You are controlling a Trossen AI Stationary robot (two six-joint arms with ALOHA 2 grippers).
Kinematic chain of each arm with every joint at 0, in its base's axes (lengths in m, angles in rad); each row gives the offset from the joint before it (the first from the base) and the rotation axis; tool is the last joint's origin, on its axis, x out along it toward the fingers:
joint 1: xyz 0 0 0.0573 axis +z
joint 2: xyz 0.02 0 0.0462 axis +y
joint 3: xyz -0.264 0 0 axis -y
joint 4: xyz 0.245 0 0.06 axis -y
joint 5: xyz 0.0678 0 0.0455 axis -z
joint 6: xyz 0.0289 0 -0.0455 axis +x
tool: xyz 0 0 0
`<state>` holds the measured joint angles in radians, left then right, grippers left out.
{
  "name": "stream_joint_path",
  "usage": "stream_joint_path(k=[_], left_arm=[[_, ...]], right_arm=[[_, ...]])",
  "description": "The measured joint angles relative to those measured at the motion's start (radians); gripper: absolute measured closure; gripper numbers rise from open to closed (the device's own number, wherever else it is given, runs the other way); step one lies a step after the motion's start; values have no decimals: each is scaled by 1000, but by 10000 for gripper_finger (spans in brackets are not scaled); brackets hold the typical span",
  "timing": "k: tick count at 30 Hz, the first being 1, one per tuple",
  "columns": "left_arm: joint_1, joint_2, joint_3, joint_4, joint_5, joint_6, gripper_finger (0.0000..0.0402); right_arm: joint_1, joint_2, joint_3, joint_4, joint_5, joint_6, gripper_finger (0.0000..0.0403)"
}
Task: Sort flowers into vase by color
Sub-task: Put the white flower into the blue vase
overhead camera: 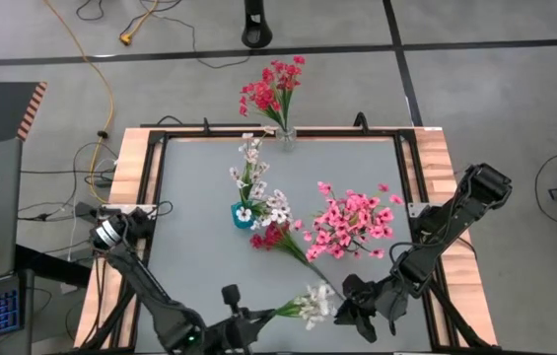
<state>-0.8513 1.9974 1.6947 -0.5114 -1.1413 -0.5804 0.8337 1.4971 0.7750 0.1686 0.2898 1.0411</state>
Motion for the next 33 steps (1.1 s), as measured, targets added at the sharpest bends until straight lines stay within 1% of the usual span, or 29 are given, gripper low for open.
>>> stream_joint_path(k=[2, 4, 9, 11, 14, 19, 27, 33], left_arm=[[-9, -8, 1, 10, -49, -3, 401], [-13, -9, 1, 14, -72, -4, 401], [7, -8, 1, 40, -38, 1, 401], [23, -8, 1, 84, -2, 42, 401], [51, -8, 1, 163, 75, 121, 401], [105, -7, 1, 242, 211, 200, 401], [180, -7, 1, 249, 393, 202, 391], [220, -7, 1, 249, 528, 200, 390]], right_arm=[[0, 0, 0, 14, 58, -4, 286], [0, 0, 0, 38, 126, -29, 286], [0, 0, 0, 129, 239, -180, 286], [-3, 0, 0, 172, 262, -235, 286], [-13, 0, 0, 223, 265, -303, 286], [-36, 0, 0, 281, 267, -365, 286], [-58, 0, 0, 344, 265, -388, 286], [-58, 0, 0, 344, 262, -388, 286]])
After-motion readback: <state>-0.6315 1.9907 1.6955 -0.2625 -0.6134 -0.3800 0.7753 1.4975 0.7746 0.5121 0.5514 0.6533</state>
